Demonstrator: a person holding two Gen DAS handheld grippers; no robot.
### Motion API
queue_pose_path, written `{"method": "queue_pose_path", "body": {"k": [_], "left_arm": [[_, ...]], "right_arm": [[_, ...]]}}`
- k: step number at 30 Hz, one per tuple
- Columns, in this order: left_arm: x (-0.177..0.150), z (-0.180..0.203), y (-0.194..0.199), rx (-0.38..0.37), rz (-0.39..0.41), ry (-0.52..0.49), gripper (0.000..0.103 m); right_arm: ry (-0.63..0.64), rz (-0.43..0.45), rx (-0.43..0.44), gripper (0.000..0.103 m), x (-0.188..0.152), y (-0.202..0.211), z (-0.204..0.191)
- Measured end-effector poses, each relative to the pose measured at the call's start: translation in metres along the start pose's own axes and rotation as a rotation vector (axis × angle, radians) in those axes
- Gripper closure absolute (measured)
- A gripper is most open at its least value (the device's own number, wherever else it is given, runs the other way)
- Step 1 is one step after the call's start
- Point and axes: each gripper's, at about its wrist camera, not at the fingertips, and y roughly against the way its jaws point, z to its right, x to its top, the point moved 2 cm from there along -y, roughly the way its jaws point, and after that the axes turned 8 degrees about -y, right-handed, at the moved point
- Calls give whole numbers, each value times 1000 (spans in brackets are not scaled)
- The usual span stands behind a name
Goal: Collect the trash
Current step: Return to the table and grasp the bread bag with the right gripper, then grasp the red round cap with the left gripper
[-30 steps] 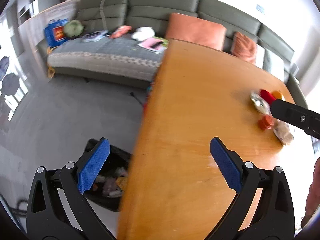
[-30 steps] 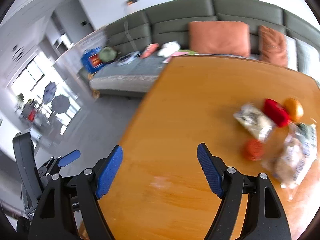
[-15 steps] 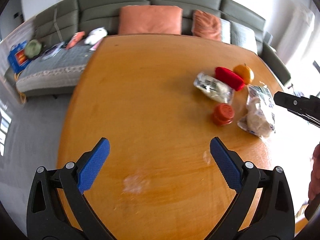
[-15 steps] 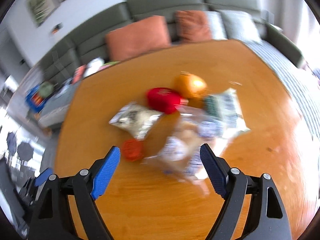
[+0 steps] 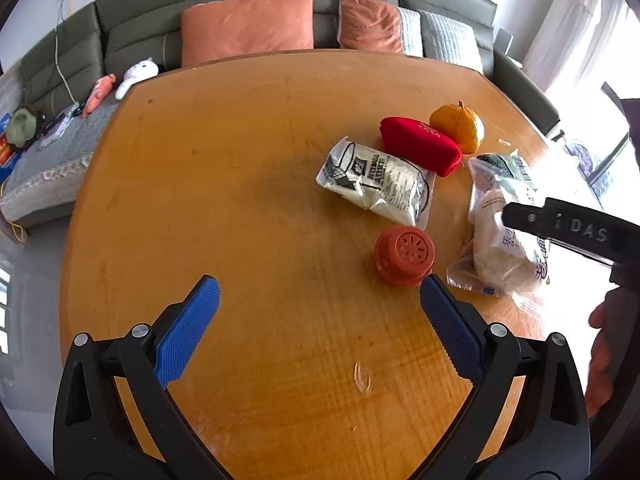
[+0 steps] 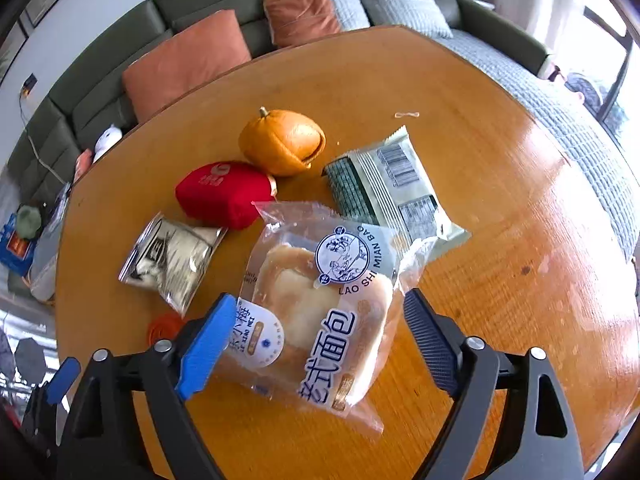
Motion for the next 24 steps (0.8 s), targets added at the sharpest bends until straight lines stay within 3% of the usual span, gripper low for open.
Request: {"method": "queue_pose_path", "body": {"k": [9,10,11,14,22,24], "left_arm": [[7,12,-23,-27,-37,-15,6],[7,13,-25,-29,-43,-18,6],[7,14,-27,-31,-49,-22,6],[7,17,-29,-33,-58,-34,6],[12,31,-35,-66,-48,-61,6],[14,37,-40,-62,-36,-77,15]], "right_arm": [[12,-56,7,10,4,-24,-2],[26,-71,9,12,2,-25,-4],[37,-77,30,21,2,-26,-4],[33,-54,75,30,-1,-15,-1],[44,65,96,31,-10,33,15],[58,91,82,31,-10,42,22]]}}
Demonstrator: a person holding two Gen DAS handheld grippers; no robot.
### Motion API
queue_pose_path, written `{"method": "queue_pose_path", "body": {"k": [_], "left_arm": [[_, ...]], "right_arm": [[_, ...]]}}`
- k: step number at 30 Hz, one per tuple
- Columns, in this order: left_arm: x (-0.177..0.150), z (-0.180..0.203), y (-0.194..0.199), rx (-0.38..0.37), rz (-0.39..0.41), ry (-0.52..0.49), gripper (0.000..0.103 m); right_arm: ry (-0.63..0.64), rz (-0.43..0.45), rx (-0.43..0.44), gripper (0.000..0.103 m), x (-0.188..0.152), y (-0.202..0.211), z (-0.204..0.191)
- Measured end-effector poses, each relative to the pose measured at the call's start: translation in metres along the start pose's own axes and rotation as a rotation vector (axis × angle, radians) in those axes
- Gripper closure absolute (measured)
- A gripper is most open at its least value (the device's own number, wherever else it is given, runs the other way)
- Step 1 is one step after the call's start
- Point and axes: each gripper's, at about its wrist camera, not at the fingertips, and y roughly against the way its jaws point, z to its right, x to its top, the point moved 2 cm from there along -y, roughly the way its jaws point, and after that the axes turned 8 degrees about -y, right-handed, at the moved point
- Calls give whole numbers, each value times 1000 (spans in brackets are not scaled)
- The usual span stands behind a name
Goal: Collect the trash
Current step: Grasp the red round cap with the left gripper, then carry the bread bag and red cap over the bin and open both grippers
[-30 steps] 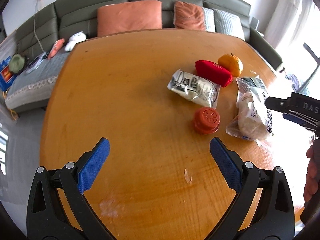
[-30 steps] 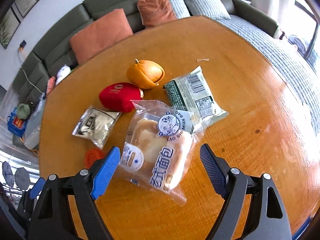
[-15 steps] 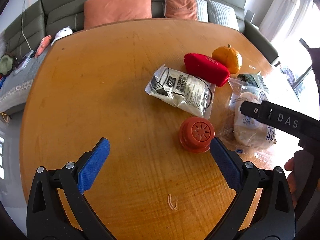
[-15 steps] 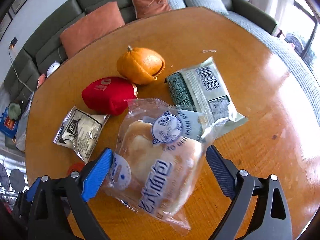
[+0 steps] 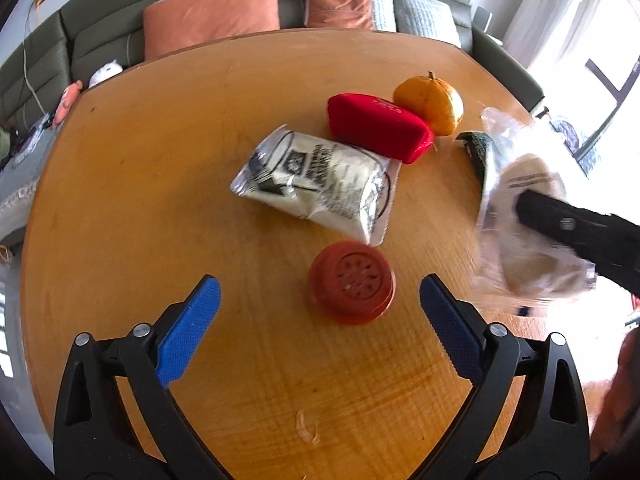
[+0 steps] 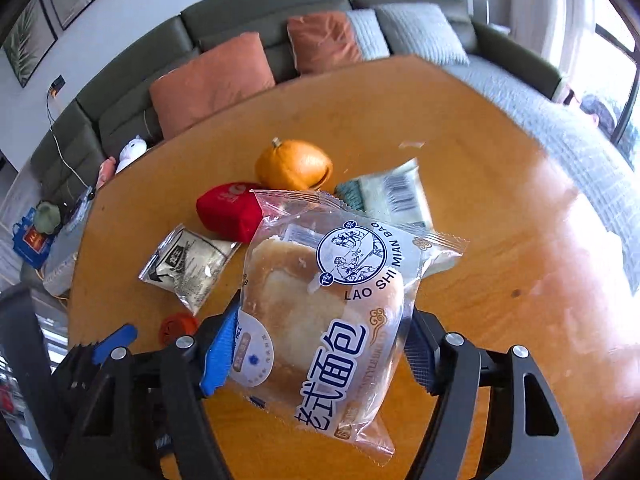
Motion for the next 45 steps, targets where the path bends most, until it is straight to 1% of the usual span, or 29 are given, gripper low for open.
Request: {"method": "queue_pose_path", "body": {"k": [1,3,4,5,6,9,13,16,21,24,29,33,40,45], "left_arm": [[1,2,-2,-6,4,-6,21],[2,7,-11,-32,-10,-14,48],[2,10,-16,-37,-20,-20,52],[1,12,-16,-24,-4,-30,56],[1,14,-16,-25,-2,-36,58],[-2,16,-10,-35,6,-23,58],[-13,9,14,-24,38,-12,58],[-25,-6,35,-5,59,20,58],[-54,-47,73,49,91,123,58],[-80,-76,96,96,105,179,58],[-135,-128,134,186,113,293,58],[-182,-166,161,259,111,394,58],[-272,-234,200,380,83,595,58],[-325,-268,216,442,47,703,58]], "right_arm": [[3,5,0,31,0,2,3],[2,4,6,31,-1,8,8],[2,3,10,31,-1,8,8],[3,3,12,31,0,9,9],[9,5,15,31,-1,11,10],[28,10,29,31,-3,19,8],[53,10,61,31,-5,25,-11],[91,8,91,31,-14,34,-30],[170,-19,167,31,-39,44,-75],[234,-47,216,31,-60,49,-110],[354,-108,313,31,-104,57,-173],[480,-169,406,31,-149,65,-233],[676,-247,503,31,-220,75,-323],[792,-291,549,31,-266,79,-380]]}}
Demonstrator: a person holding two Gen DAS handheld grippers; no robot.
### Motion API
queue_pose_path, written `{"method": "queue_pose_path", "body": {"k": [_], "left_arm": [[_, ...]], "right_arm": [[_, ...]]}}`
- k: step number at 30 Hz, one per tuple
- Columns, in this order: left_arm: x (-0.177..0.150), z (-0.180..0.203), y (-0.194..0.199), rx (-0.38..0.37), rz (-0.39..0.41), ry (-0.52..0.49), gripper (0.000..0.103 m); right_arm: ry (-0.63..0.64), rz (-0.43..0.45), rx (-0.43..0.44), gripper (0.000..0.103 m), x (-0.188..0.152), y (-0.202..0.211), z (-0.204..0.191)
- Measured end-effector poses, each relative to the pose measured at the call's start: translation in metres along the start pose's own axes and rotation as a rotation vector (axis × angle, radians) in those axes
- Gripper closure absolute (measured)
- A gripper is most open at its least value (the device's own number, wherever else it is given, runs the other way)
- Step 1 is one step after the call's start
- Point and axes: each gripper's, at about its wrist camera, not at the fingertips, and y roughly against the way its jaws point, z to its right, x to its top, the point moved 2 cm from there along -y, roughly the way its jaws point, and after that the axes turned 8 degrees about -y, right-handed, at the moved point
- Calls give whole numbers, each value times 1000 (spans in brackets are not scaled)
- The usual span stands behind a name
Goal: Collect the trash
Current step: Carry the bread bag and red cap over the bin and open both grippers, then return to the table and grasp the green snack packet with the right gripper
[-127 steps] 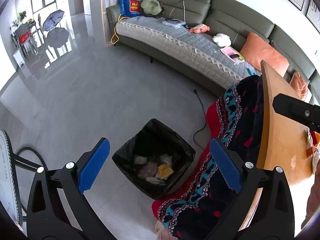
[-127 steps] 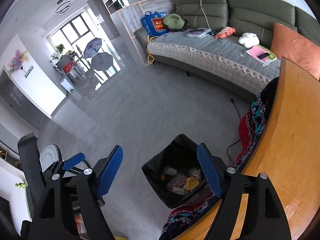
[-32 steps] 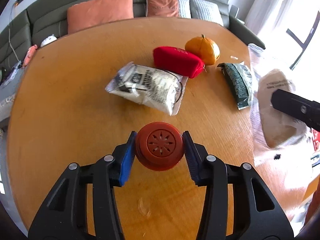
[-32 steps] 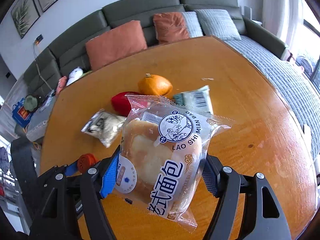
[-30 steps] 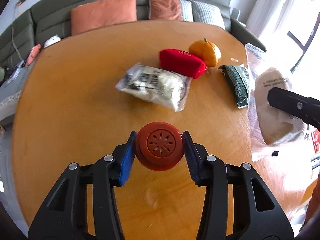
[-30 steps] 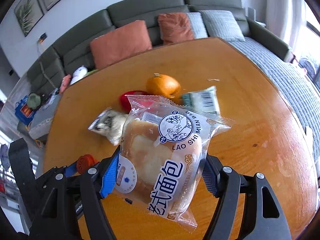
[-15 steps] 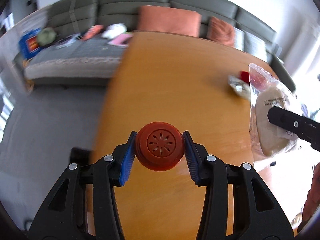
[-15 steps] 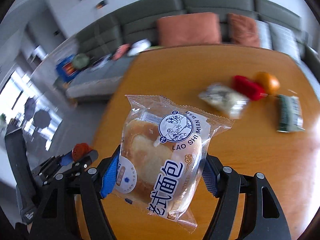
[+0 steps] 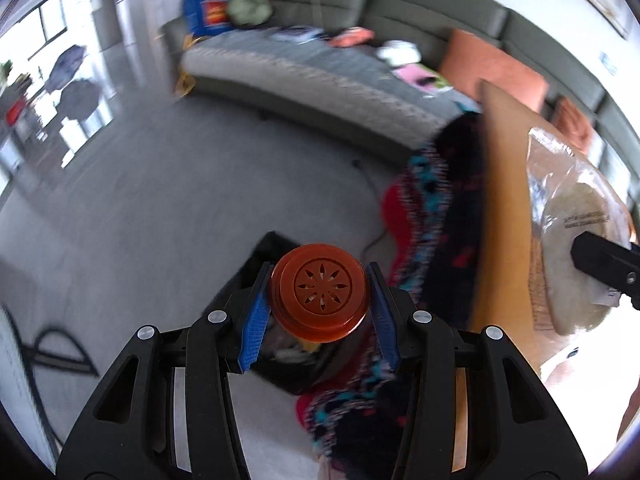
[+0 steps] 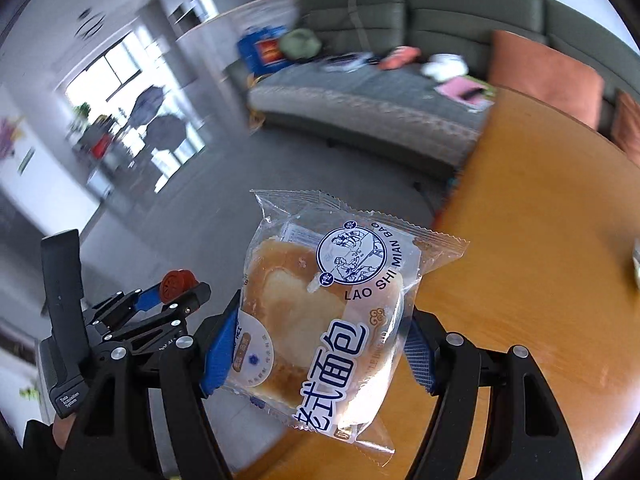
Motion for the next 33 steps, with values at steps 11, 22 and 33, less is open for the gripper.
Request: {"method": "queue_pose_path", "body": {"k": [11,22,33], "left_arm": [[-7,-75,-9,113,-38,128,6],[8,-60,-3,66,18,89,6],[38,41,4,-46,69,-100,6]], "right_arm": [[47,-70,73,20,16,-50,-57],[34,111,3,10,17,-2,-23],[-166,358,-43,10,3,79,81]]}}
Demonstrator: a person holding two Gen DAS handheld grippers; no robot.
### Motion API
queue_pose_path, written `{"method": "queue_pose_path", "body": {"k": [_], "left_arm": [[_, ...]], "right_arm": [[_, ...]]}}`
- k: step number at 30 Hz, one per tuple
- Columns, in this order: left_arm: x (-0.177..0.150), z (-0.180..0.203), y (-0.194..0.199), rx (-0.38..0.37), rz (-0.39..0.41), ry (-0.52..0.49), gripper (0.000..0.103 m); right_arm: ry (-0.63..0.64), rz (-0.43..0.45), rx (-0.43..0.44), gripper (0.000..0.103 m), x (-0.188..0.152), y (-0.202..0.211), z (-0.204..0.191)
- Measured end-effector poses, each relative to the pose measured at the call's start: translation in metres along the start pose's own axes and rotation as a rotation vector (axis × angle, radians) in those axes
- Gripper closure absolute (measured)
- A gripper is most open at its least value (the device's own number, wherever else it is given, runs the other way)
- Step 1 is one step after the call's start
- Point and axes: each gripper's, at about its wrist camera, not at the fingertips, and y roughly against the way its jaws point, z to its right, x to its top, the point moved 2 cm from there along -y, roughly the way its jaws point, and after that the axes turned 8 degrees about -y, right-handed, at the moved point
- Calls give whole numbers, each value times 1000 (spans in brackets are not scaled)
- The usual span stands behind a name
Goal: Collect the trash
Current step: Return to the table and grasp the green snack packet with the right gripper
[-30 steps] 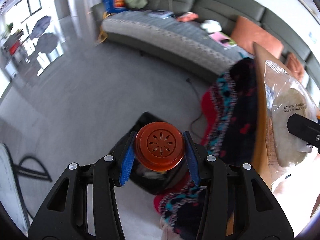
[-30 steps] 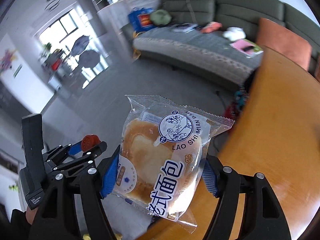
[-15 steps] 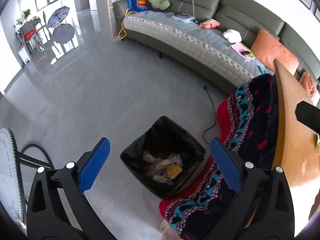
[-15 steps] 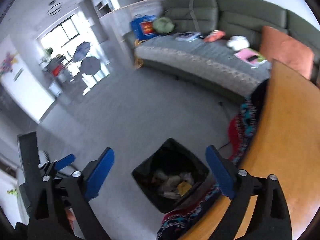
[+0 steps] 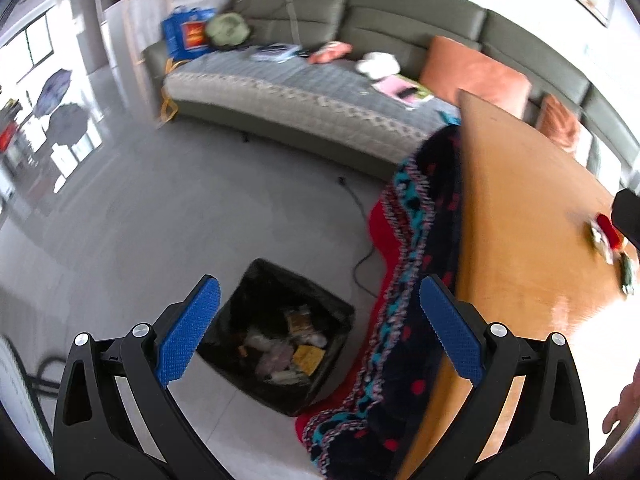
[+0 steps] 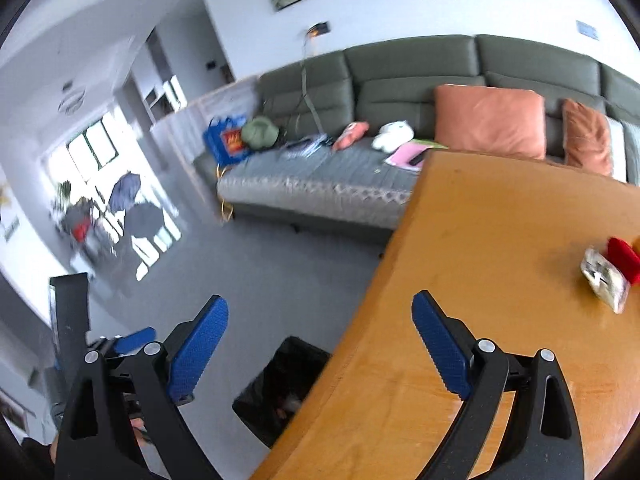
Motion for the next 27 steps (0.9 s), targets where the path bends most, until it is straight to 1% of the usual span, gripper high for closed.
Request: {"method": "queue_pose_path", "body": {"k": [4,8,13,19,23,25,27], "left_arm": [[13,45,-2,-46,9,-68,6],[24,93,-2,-90,18,-148,6],[33,158,-1,-149,29,-240,6],[36,225,0,-197,31,-316,6],[43,277,-6,-226,29,-368,6],[46,297,-9,-233,29,-384,6],[50,321,-14,-245,24,-397,6]], "right_arm": [[-26,41,-42,10,6,23,36],[-23,49,-97,10,9,41,67],[-48,54,-169,10,10,65,115],[-87,43,-295,8,8,94,187],[-125,42,-350,8,9,107,231],[-133,40,-363,8,11,115,251],[-134,57,-391,8,13,122,268]]}}
